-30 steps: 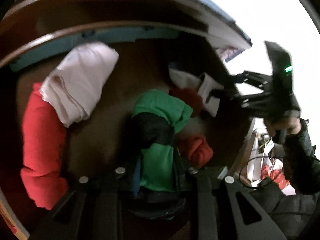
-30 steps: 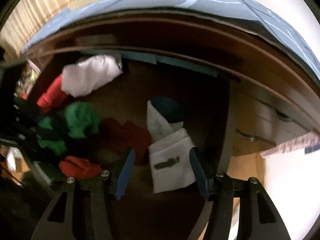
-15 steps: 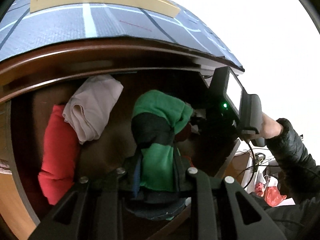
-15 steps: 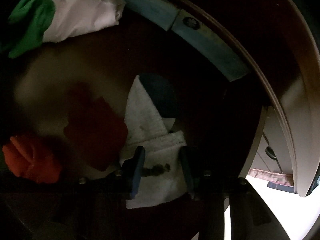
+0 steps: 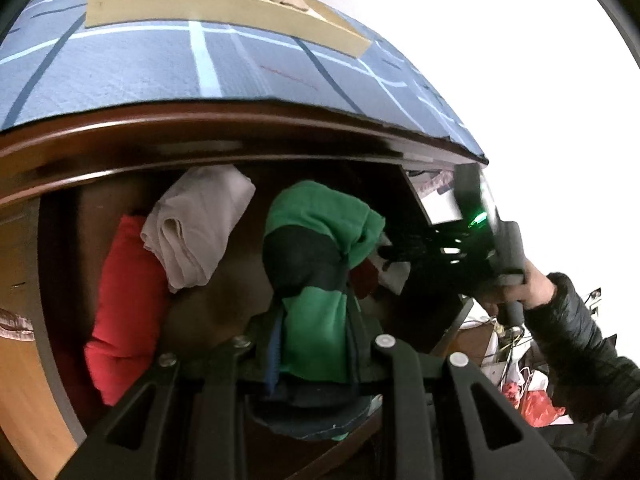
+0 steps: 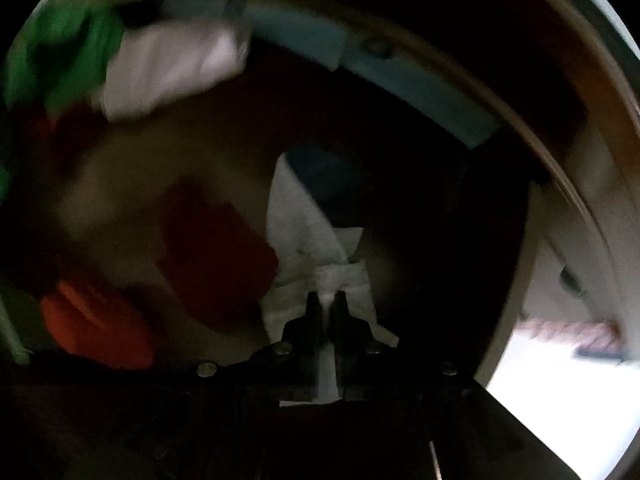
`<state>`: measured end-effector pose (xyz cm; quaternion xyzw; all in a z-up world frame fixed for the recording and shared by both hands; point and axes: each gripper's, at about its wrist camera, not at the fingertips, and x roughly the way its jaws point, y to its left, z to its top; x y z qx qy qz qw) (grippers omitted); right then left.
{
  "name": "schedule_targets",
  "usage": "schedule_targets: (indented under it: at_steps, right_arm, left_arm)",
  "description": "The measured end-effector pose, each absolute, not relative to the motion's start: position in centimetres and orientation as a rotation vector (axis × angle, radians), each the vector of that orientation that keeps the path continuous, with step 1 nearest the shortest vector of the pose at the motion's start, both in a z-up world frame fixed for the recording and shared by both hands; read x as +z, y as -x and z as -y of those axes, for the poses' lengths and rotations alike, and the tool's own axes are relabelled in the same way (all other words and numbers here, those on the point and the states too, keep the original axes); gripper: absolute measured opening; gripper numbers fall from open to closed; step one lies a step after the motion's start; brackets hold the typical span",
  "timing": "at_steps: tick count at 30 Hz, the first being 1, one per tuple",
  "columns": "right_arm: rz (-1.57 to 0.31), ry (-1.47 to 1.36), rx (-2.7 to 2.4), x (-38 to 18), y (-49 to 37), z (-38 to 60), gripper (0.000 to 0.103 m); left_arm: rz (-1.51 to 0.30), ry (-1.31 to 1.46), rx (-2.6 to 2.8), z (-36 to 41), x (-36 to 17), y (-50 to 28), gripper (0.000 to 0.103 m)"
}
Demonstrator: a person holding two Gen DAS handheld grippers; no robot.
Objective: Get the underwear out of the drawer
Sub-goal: 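Grasp a green-black sock with the left tool while the right tool grasps a grey sock, then lift both held socks up and carry them over the white tray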
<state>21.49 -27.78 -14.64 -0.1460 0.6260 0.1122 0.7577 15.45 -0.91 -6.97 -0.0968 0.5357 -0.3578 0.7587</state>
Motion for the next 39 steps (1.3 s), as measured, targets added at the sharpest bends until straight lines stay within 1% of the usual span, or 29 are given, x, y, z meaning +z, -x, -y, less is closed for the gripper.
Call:
schedule_targets:
  at_steps: [6,11,16,21,28,39]
  right_arm:
    - [-1.273,-0.123,0.321,-9.9,-20.3,31.3,0.006]
    - [-1.169,-0.387,0.383,-7.2,-19.5,32.6,0.006]
    - [-1.042,-0.451,0.409,-3.1,-18.2,30.8,0.006]
    - [-0.894,-0.426,0.406,0.7,-17.6,29.5,0.006]
    - [-0.721,-0.481,0.402,3.1,-18.0,28.7,0.006]
    - [-0.562,-0.471,0.398,5.6,-20.7,26.6,0.006]
  left_arm:
    - [-1.151,0.235,-0.778,0.9,-6.4,-15.6,0.023]
    - [-1.121,0.237,-0.787,1.7,-5.3,-15.3,0.023]
    - [-1.066,0.222,-0.780,2.1,-3.4,-15.2,0.023]
    - [-0.992,0.226,-0.758,1.8,-1.2,-15.5,0.023]
    - [-0.893,0.229,-0.708,2.3,1.6,-16.6,0.024]
    - [-0.740,0.209,-0.604,2.5,4.8,-19.3,0.024]
